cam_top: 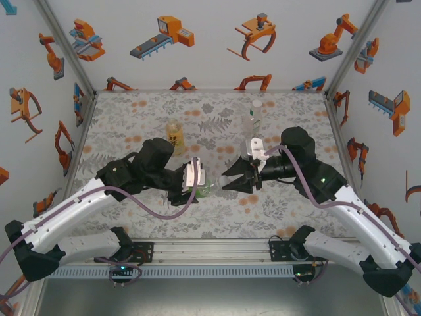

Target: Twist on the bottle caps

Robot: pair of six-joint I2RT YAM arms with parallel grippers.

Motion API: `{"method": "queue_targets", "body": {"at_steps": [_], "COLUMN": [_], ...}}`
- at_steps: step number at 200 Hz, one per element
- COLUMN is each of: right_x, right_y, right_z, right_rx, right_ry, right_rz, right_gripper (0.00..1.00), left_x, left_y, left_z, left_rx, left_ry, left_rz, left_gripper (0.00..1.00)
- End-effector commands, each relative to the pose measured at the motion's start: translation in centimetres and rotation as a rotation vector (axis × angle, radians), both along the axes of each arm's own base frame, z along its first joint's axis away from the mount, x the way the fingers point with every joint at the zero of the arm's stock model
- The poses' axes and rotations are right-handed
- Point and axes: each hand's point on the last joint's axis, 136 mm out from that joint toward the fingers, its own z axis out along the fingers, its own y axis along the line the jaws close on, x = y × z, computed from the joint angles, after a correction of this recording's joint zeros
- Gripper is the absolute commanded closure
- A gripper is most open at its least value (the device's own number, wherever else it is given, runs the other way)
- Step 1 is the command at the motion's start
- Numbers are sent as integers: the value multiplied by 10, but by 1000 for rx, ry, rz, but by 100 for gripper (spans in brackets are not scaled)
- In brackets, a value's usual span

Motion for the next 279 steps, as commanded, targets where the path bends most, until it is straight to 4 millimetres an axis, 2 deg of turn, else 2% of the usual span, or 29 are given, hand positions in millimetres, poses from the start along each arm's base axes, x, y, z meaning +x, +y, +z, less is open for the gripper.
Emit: {"method": "queue_targets", "body": {"at_steps": [1, 55, 106, 145, 167, 202, 248, 279], "right_x": [-4, 0, 16, 37, 40, 50, 52, 50], "right_y": [3, 5, 1, -2, 1, -2, -12, -1], "right_z": [4, 1, -9, -19, -26, -52, -89, -89], "right_rx": [4, 10, 29, 46, 48, -7, -45, -31], "right_ry": [3, 156, 411, 707, 893, 1219, 1610, 1719], "right_rz": [23, -26, -203, -377, -429, -615, -854, -843], "right_gripper": [100, 100, 100, 100, 100, 100, 100, 100], "left_x": [-11, -9, -6, -2, -1, 2, 17, 20], "left_y": [-6, -5, -5, -7, -7, -7, -8, -10], "left_z": [23, 23, 26, 28, 28, 29, 31, 31], "left_rx": [-86, -84, -104, -116, -117, -118, -118, -124], "left_ry": [-26, -34, -52, -62, -64, -72, -109, -115], "left_rz": [-74, -61, -38, -19, -18, 2, 76, 85], "left_gripper": [100, 100, 100, 100, 100, 100, 100, 100]}}
